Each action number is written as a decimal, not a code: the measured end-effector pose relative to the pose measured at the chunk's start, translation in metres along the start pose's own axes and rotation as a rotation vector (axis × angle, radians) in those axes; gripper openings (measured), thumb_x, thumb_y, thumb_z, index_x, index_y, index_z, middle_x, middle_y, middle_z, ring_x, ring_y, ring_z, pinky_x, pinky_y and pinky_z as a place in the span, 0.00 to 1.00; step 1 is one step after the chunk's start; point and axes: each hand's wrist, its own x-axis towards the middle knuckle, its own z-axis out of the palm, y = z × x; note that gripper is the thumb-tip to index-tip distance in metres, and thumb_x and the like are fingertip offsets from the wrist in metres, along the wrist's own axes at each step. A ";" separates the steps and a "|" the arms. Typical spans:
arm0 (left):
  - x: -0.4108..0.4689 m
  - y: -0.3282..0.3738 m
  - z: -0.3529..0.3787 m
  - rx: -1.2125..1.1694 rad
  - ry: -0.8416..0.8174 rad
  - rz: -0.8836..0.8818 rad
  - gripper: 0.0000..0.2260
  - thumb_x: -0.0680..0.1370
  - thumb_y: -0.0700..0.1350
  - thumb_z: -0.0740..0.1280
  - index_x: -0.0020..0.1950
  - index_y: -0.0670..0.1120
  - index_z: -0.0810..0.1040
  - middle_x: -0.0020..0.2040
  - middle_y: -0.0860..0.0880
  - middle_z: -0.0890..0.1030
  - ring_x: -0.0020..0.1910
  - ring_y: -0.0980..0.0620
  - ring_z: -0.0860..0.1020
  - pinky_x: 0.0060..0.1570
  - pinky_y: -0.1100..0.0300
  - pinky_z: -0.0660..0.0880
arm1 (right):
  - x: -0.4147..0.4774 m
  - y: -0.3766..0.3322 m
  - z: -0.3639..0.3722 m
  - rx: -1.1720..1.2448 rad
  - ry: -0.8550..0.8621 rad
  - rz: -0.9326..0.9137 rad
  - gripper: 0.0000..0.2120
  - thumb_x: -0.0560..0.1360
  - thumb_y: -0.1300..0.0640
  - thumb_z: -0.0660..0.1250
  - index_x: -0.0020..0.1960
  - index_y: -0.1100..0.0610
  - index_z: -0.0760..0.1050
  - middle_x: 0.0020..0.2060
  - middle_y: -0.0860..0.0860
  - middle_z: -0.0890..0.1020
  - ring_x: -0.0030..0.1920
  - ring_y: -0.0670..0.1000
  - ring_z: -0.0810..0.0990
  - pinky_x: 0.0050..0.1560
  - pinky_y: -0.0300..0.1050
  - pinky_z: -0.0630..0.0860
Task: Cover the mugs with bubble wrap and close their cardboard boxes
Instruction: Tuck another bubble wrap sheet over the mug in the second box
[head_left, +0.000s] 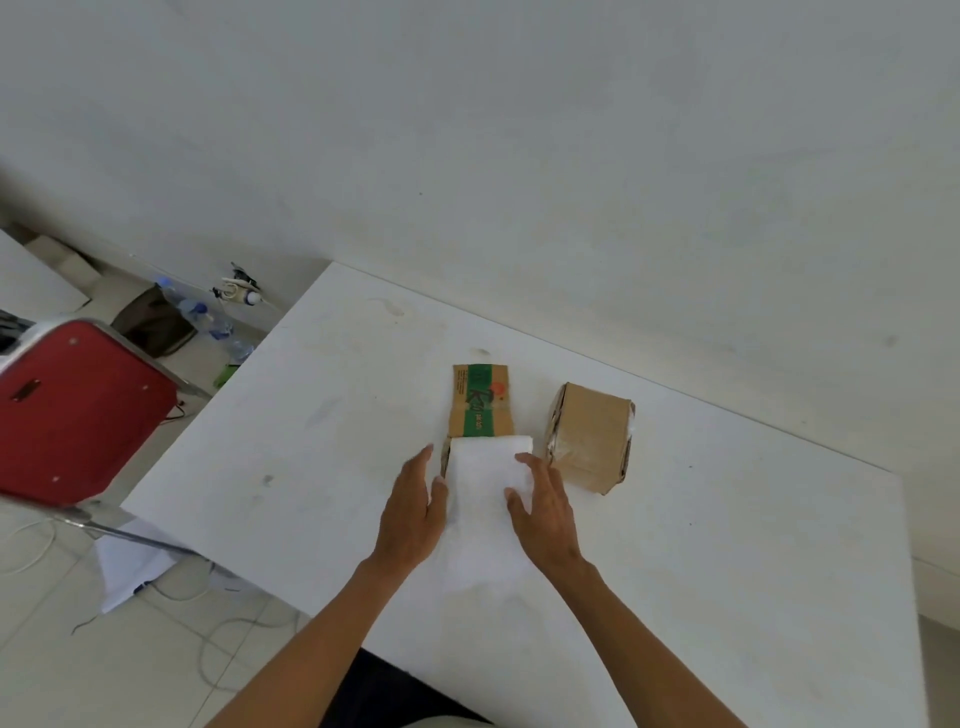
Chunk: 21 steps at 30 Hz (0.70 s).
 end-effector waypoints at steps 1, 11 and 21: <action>0.000 0.005 0.002 0.081 0.042 0.146 0.23 0.85 0.50 0.57 0.78 0.45 0.63 0.77 0.47 0.67 0.76 0.49 0.65 0.73 0.54 0.64 | 0.001 0.000 0.000 -0.024 -0.011 -0.004 0.19 0.80 0.51 0.63 0.70 0.50 0.66 0.64 0.53 0.72 0.57 0.55 0.77 0.52 0.49 0.78; 0.001 -0.015 0.017 0.655 -0.237 0.486 0.29 0.85 0.61 0.47 0.82 0.46 0.57 0.82 0.46 0.58 0.81 0.46 0.55 0.74 0.37 0.62 | 0.008 0.004 0.007 -0.714 -0.059 -0.290 0.25 0.82 0.46 0.52 0.78 0.52 0.58 0.80 0.59 0.54 0.80 0.62 0.48 0.76 0.69 0.49; -0.005 -0.008 0.011 0.717 -0.319 0.424 0.29 0.85 0.58 0.49 0.81 0.43 0.56 0.82 0.44 0.57 0.81 0.45 0.54 0.75 0.35 0.59 | 0.014 0.005 0.022 -0.859 -0.276 -0.404 0.32 0.83 0.45 0.38 0.77 0.63 0.60 0.77 0.61 0.62 0.79 0.59 0.53 0.76 0.66 0.48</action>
